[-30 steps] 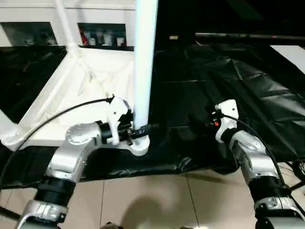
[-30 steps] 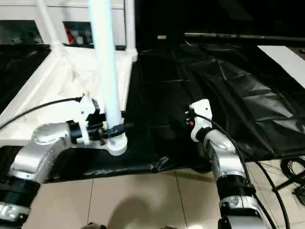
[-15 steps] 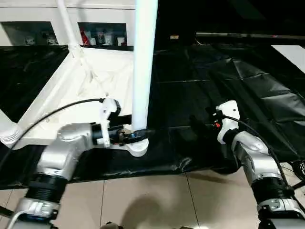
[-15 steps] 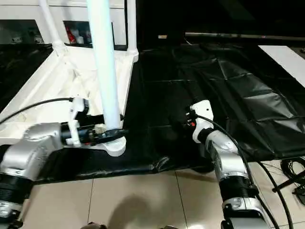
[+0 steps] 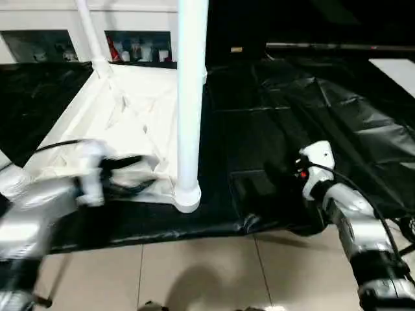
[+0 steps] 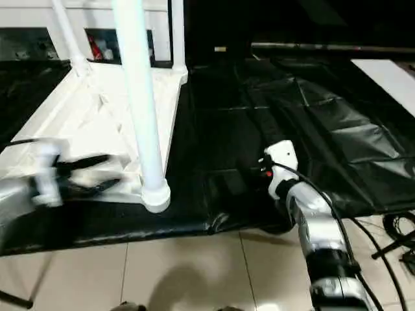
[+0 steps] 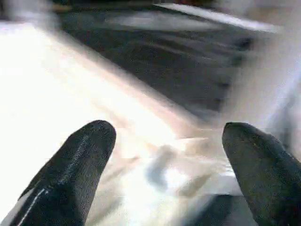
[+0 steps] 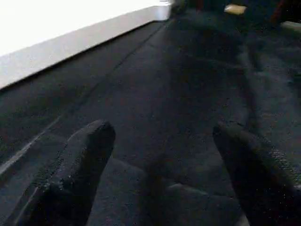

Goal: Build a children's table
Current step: Rotate table base

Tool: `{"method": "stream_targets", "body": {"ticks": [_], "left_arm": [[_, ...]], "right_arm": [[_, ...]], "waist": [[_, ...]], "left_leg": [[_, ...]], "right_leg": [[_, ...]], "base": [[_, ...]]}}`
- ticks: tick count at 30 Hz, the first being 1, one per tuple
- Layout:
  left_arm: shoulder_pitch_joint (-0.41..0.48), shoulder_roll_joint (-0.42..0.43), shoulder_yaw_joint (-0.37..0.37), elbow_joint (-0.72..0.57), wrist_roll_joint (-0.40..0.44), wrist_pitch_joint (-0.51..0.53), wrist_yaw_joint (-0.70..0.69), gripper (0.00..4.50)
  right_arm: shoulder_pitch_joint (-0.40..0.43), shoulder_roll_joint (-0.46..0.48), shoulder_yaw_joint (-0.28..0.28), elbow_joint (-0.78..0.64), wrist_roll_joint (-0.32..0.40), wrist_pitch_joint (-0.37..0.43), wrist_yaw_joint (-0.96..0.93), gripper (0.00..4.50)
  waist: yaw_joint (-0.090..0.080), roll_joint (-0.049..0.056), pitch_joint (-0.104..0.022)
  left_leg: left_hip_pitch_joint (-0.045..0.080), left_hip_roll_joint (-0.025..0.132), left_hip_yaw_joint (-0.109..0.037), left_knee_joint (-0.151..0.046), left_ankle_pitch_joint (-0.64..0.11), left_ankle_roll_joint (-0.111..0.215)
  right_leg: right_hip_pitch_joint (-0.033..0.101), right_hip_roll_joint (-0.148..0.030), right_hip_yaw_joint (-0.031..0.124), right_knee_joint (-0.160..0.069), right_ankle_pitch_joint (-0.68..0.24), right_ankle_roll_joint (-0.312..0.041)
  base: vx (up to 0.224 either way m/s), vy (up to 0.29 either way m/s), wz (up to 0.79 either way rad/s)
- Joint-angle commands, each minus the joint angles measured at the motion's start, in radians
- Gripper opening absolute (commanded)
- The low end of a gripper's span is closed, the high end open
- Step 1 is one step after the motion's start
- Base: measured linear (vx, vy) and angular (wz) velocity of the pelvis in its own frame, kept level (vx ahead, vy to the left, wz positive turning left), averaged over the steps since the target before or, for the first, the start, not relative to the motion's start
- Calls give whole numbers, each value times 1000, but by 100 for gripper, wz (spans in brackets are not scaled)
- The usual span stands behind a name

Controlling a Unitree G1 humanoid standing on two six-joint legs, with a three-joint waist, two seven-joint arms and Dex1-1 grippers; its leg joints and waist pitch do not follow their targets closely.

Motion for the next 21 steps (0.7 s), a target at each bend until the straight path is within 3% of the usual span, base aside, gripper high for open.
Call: {"method": "stream_targets", "body": {"ticks": [1, 2, 4, 7, 9, 10, 11, 12, 13, 14, 15, 16, 17, 18, 19, 20, 21], "left_arm": [[42, -55, 96, -71, 21, 2, 190, 425], [67, -99, 143, -109, 55, 6, 322, 425], [104, -186, 156, -207, 152, -27, 488, 425], [113, -214, 140, -239, 203, -19, 548, 425], [112, -254, 118, -263, 240, -28, 615, 425], [106, -286, 102, -276, 248, -33, 665, 425], [102, -300, 95, -280, 236, -27, 674, 425], [99, -312, 62, -284, 254, -28, 692, 425], [98, -315, 47, -285, 263, -38, 694, 425], [96, -330, 25, -285, 290, -48, 705, 425], [93, -340, 8, -280, 310, -53, 712, 425], [86, -346, -5, -267, 328, -53, 720, 425], [86, -346, -5, -267, 328, -53, 720, 425], [80, -345, -11, -256, 338, -55, 727, 425], [67, -351, -17, -238, 352, -58, 741, 425], [63, -349, -22, -233, 356, -60, 748, 425], [59, -345, -28, -228, 358, -59, 753, 425]], "right_arm": [[31, 28, -8, -101, -14, 30, -62, 388], [57, 53, -1, -161, -10, 51, -77, 388], [83, 89, 1, -205, 20, 83, -91, 388], [92, 103, 1, -210, 38, 94, -92, 388], [104, 115, 14, -208, 45, 94, -94, 388], [112, 124, 24, -213, 45, 98, -99, 388], [113, 127, 26, -212, 44, 97, -104, 388], [113, 133, 29, -215, 40, 101, -113, 388], [113, 135, 29, -217, 39, 103, -117, 388], [112, 138, 29, -227, 37, 115, -113, 388], [109, 137, 31, -232, 31, 119, -109, 388], [102, 133, 36, -230, 27, 116, -99, 388], [102, 133, 36, -230, 27, 116, -99, 388], [96, 127, 43, -226, 22, 109, -91, 388], [85, 124, 45, -217, 32, 110, -89, 388], [81, 123, 44, -215, 36, 113, -91, 388], [79, 124, 42, -213, 39, 114, -92, 388]], "waist": [[2, 11, -64], [4, 11, -63], [4, -5, -60], [11, 4, -59], [12, 1, -57], [15, -7, -56], [28, 8, -49], [24, 3, -58], [28, 9, -59], [23, 11, -51], [28, 23, -48], [24, 19, -42], [27, 25, -35], [18, 25, -27], [4, 38, -18], [2, 36, -11], [6, 39, -18]], "left_leg": [[28, 22, -13, -70, -342, -27], [29, 21, -12, -70, -350, -25], [24, 26, -15, -73, -354, -16], [33, 27, -17, -74, -387, -21], [33, 26, -20, -78, -412, -33], [34, 24, -19, -76, -427, -35], [-24, 5, -58, -110, -434, 45], [-17, -4, -75, -91, -440, 81], [-17, -3, -83, -87, -446, 83], [-33, -7, -96, -91, -477, 66], [-28, -7, -100, -94, -520, 45], [-23, -11, -109, -91, -592, 14], [-15, -15, -110, -89, -660, -3], [17, -5, -107, -74, -710, -29], [107, 22, -96, -57, -816, -83], [108, 25, -100, -71, -865, -97], [97, 30, -102, -87, -877, -100]], "right_leg": [[42, -37, 31, -75, -221, -190], [38, -36, 31, -80, -253, -180], [39, -38, 31, -84, -276, -158], [25, -35, 33, -92, -329, -129], [25, -34, 32, -94, -348, -112], [22, -34, 32, -99, -367, -101], [68, -57, -22, -94, -413, -95], [68, -79, -38, -103, -450, -104], [79, -92, -43, -111, -473, -112], [101, -97, -61, -121, -556, -93], [104, -95, -72, -128, -606, -77], [117, -101, -87, -142, -686, -58], [126, -100, -103, -149, -752, -58], [115, -94, -107, -162, -800, -62], [58, -62, -111, -177, -748, -61], [65, -44, -113, -166, -699, -58], [87, -39, -102, -145, -632, -63]], "base": [[0, 0, 0], [0, 0, 0], [0, 0, 0], [0, 0, 0], [0, 0, 0], [0, 0, 0], [-32, 3, 37], [-22, -4, 37], [2, -11, 47], [-3, -6, 19], [-9, -11, 43], [12, -14, 50], [12, -14, 50], [36, -19, 48], [23, -15, 27], [23, -15, 27], [0, 0, 0]]}}
